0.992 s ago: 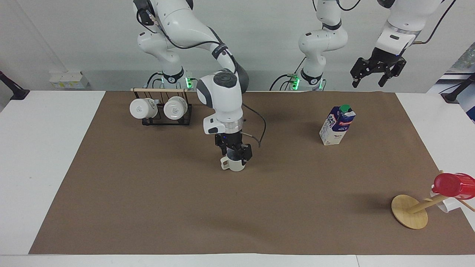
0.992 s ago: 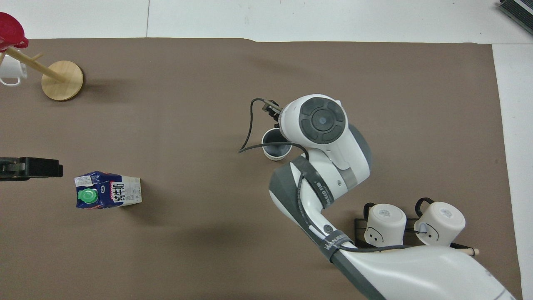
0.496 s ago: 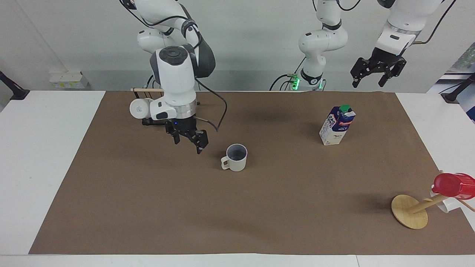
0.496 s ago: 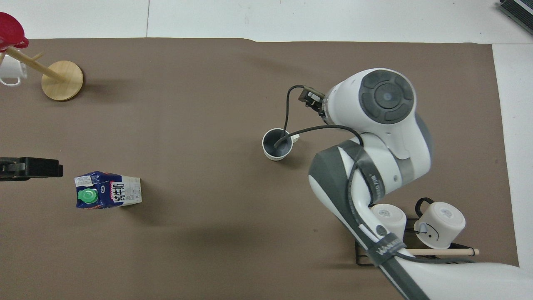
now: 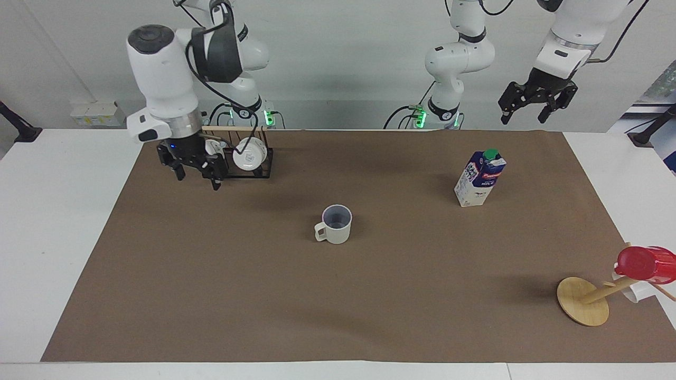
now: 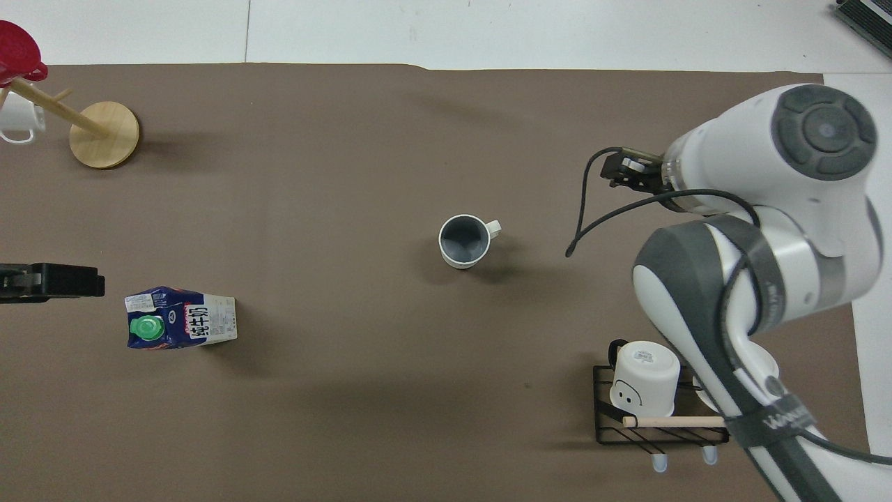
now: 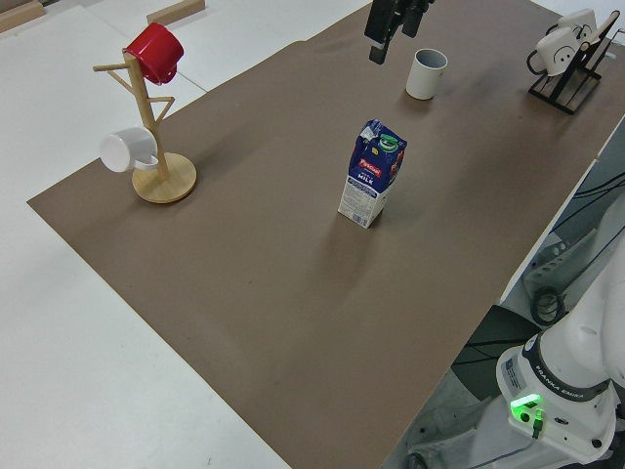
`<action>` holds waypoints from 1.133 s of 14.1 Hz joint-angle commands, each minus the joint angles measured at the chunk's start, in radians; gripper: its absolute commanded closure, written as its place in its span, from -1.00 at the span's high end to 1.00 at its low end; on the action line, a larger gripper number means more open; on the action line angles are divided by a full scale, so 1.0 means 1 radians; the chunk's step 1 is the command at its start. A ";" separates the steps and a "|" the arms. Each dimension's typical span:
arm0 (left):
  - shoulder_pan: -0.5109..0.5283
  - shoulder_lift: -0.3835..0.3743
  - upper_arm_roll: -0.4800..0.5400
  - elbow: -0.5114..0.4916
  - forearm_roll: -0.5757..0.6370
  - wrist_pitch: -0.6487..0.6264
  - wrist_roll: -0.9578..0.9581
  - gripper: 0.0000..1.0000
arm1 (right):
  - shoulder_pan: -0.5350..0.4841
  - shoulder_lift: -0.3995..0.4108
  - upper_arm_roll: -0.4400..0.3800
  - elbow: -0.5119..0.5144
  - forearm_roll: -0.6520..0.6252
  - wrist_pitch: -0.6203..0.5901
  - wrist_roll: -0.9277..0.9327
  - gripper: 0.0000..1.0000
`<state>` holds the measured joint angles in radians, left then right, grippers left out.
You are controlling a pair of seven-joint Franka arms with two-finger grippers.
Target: Place cup and milk on table
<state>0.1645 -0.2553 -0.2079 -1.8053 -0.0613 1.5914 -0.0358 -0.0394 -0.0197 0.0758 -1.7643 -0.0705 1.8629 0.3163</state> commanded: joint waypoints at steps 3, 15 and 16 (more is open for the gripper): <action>0.006 0.007 -0.004 0.021 0.018 -0.028 -0.001 1.00 | -0.036 -0.028 0.009 0.106 0.014 -0.148 -0.089 1.00; 0.021 -0.002 -0.001 0.029 0.018 -0.037 -0.003 1.00 | -0.016 0.041 0.021 0.287 0.032 -0.343 -0.144 1.00; 0.020 -0.005 0.001 0.024 0.018 -0.048 0.004 1.00 | -0.016 0.041 0.021 0.286 0.032 -0.340 -0.146 1.00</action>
<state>0.1725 -0.2560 -0.2030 -1.8016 -0.0613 1.5845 -0.0364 -0.0454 0.0187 0.0922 -1.4877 -0.0590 1.5353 0.2032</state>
